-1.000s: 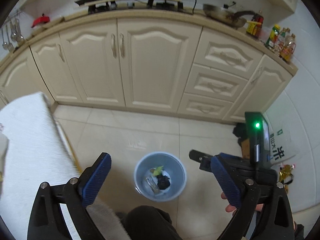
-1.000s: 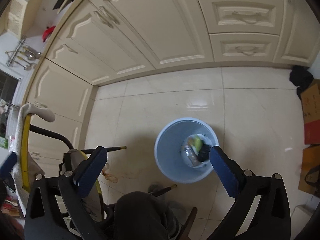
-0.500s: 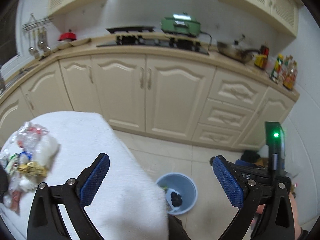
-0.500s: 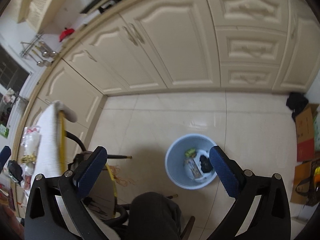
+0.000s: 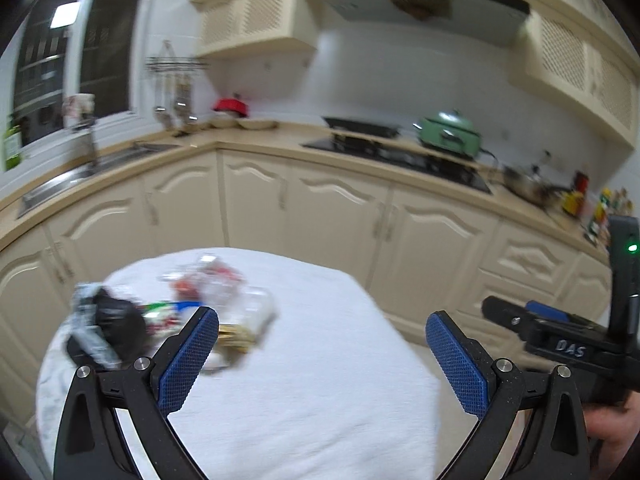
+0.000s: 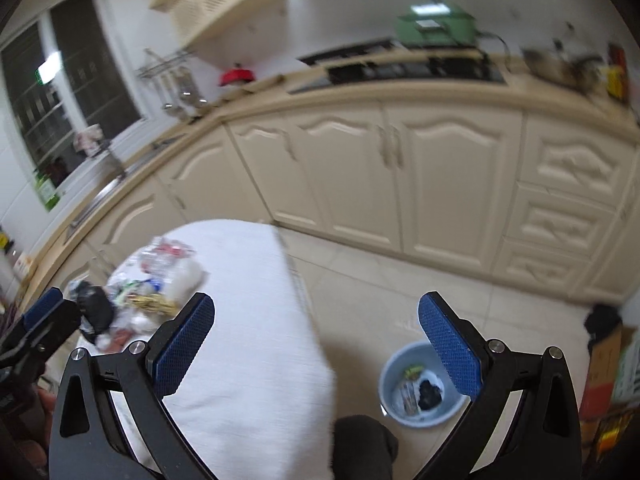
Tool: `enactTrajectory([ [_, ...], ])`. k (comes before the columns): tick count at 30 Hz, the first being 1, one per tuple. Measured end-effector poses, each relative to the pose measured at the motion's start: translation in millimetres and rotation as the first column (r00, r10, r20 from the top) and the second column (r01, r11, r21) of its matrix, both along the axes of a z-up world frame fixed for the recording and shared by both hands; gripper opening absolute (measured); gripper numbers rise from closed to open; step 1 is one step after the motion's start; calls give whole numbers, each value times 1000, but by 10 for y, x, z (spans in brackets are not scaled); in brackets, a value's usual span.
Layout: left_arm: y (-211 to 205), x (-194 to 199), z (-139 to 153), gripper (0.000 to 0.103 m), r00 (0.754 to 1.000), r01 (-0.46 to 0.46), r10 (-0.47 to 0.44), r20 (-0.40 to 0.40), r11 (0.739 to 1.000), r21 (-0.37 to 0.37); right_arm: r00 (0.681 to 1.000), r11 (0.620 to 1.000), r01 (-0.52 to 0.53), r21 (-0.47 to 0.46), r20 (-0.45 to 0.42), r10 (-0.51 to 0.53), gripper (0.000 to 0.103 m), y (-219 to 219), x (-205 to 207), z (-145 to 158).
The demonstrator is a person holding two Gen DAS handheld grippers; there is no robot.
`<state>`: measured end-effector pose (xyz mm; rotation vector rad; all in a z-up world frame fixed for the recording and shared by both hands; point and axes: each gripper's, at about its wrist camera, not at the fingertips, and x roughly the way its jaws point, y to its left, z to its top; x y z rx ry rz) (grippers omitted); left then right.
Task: Collect trash
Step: 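Return both tools to the table, then grasp the clear plastic bag with the right tool while the left tool grasps the black bag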
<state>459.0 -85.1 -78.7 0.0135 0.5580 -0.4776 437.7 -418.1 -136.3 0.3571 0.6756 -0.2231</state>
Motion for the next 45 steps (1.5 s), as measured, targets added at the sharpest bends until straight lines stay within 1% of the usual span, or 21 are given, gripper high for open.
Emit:
enactTrajectory([
  [3,308,-196,60,102,998,-65,65,14,998,-18,998,998,-56,-28,32,57,103,300,94,154],
  [6,629,-420,111,102,990,-135,136,35,990,-29,991,992,-114,-59,58,118,103,594,174,272],
  [7,651,-464,122,102,988,-150,151,38,988,-31,989,989,-133,-69,63,137,103,680,194,304],
  [9,810,-590,134,102,981,-190,191,44,981,-35,981,981,-177,-84,69,183,103,880,241,349],
  [12,1040,-773,109,102,967,-248,250,47,968,-33,973,970,-217,-112,57,224,103,1123,338,349],
  [18,1230,-815,29,102,944,-331,331,5,943,-24,958,953,-282,-115,29,287,103,1410,489,249],
  [21,1281,-830,9,102,934,-356,356,0,934,-17,952,946,-302,-119,16,306,103,1535,569,214],
  [24,1278,-762,12,102,932,-364,364,2,932,-9,946,940,-321,-115,1,323,103,1619,672,157],
  [28,1238,-473,-8,102,933,-360,360,0,933,13,945,938,-325,-117,-27,325,103,1678,842,60],
  [33,1137,-9,-183,102,934,-354,356,-23,934,48,952,949,-303,-91,-74,297,103,1588,1072,-125],
  [37,987,417,-339,102,936,-345,350,-28,932,109,953,954,-291,-68,-108,283,103,1501,1237,-274],
  [40,805,764,-479,102,950,-303,311,-13,933,194,950,956,-290,-52,-135,281,103,1457,1374,-385],
  [42,717,907,-595,102,957,-283,290,9,927,247,948,956,-289,-47,-150,279,103,1439,1452,-441],
  [45,573,1064,-678,102,970,-242,239,48,927,286,944,956,-292,-30,-169,283,103,1416,1558,-538],
])
